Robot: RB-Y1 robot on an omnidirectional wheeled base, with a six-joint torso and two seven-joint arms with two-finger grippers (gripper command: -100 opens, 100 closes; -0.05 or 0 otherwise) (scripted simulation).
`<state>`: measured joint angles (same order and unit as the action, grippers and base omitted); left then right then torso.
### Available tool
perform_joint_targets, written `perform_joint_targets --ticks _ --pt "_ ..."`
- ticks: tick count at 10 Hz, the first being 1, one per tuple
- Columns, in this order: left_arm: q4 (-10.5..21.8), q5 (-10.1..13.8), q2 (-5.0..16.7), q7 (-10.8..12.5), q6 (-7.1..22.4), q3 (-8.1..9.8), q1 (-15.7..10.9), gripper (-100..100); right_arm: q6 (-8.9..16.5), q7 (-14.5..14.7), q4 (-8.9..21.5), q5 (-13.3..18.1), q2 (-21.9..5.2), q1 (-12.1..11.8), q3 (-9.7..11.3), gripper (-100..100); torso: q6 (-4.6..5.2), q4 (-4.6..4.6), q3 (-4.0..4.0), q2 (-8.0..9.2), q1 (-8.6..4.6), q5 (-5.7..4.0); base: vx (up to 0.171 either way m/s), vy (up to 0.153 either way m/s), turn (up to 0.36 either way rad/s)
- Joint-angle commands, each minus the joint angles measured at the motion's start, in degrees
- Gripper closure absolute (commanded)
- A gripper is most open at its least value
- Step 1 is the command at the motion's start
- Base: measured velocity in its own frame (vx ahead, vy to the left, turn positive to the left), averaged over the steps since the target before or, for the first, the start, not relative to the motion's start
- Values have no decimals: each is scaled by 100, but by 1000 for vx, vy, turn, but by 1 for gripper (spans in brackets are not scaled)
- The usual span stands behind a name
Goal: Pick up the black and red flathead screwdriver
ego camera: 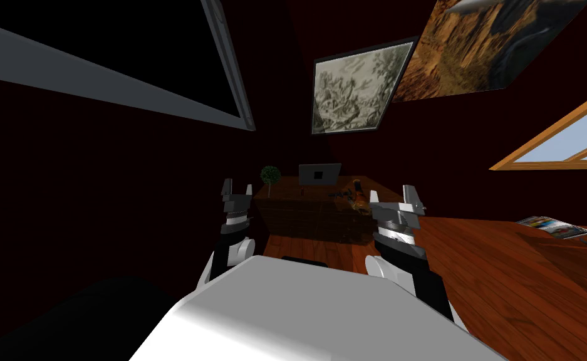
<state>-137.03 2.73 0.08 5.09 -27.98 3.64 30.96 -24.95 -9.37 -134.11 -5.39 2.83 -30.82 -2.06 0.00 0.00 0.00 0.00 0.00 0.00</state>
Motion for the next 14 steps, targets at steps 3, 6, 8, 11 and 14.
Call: perform_joint_targets --ticks 3,6,8,11,14 --pt "0 0 0 0 0 0 0 0 164 -224 244 -236 -562 264 -62 -100 0 1 4 7 7 1 -22 26 -28" --pt "0 0 -1 0 0 -1 0 0 437 -604 675 -631 -970 697 -161 -100 0 3 8 14 21 4 -43 65 -54" --pt "0 0 -1 0 0 -1 0 0 549 -763 874 -794 -1072 914 -200 -100 -1 3 8 15 26 6 -37 57 -31" --pt "0 0 0 0 0 0 0 0 929 -1273 1496 -1329 -1285 1531 -327 -100 0 2 4 7 20 4 -32 59 -65" --pt "0 0 0 0 0 0 0 0 1067 -1517 1837 -1553 -1332 1850 -370 -100 0 2 7 11 20 5 -36 51 -27"
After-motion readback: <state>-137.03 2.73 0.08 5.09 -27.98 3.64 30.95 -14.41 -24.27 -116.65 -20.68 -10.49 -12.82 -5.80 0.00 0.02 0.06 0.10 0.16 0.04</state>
